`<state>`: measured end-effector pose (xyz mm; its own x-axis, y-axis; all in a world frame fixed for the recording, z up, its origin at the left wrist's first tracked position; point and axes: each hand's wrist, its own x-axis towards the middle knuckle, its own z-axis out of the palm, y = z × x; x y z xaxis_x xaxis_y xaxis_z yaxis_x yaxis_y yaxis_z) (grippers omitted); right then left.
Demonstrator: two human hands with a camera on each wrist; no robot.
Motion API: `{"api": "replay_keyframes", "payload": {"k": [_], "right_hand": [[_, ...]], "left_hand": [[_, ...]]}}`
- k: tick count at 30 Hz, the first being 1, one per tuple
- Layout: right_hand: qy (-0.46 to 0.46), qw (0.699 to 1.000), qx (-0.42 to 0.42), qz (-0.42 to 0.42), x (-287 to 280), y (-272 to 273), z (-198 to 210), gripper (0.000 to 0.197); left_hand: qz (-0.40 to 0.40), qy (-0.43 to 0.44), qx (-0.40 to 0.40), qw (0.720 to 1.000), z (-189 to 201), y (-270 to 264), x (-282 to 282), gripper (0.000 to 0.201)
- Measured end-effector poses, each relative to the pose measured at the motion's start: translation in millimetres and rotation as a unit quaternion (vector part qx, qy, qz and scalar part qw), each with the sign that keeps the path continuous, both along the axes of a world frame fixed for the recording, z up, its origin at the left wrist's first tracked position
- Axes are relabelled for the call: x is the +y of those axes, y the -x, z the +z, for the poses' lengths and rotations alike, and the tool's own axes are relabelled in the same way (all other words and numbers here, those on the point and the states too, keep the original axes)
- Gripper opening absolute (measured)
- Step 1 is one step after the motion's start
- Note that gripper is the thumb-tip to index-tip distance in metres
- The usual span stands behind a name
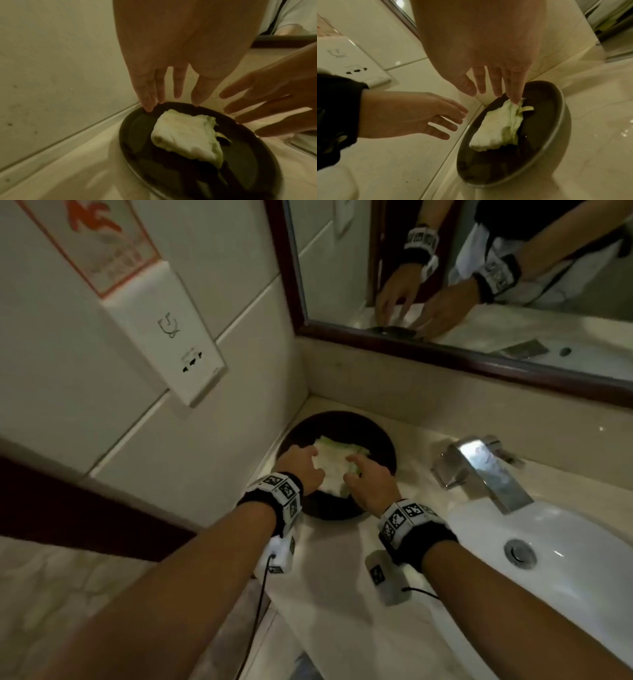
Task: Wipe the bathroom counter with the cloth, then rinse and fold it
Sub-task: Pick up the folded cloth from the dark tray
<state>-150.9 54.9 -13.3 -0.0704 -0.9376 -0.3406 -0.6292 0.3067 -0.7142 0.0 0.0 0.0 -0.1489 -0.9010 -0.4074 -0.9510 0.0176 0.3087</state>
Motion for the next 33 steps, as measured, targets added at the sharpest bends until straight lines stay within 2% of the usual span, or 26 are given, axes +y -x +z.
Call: {"api": "replay_keyframes", "payload": {"k": [4,8,13,19,27,33], "right_hand": [[-0.008,0.999,0.028,0.019,-12,-10,-26,0.054],[-0.045,0.989,0.114,0.084,-24,-23,-53,0.059],[-0.091,0.970,0.198,0.107,-30,-41,-66,0.064],[-0.100,0.973,0.188,0.085,-59,-43,-65,0.066],[-0.094,0.971,0.206,0.071,-55,-51,-68,0.070],[-0.091,0.977,0.173,0.083,-51,-38,-59,0.066]], "left_hand": [[0.006,-0.052,-0.016,0.999,-22,-1,-17,0.063],[-0.038,-0.074,-0.024,0.996,-43,4,-27,0.056],[-0.045,-0.044,-0.037,0.997,-58,7,-32,0.060],[-0.056,-0.034,-0.026,0.998,-63,3,-62,0.063],[-0.035,-0.049,0.018,0.998,-64,0,-72,0.058],[0.060,-0.068,0.097,0.991,-63,0,-69,0.062]]}}
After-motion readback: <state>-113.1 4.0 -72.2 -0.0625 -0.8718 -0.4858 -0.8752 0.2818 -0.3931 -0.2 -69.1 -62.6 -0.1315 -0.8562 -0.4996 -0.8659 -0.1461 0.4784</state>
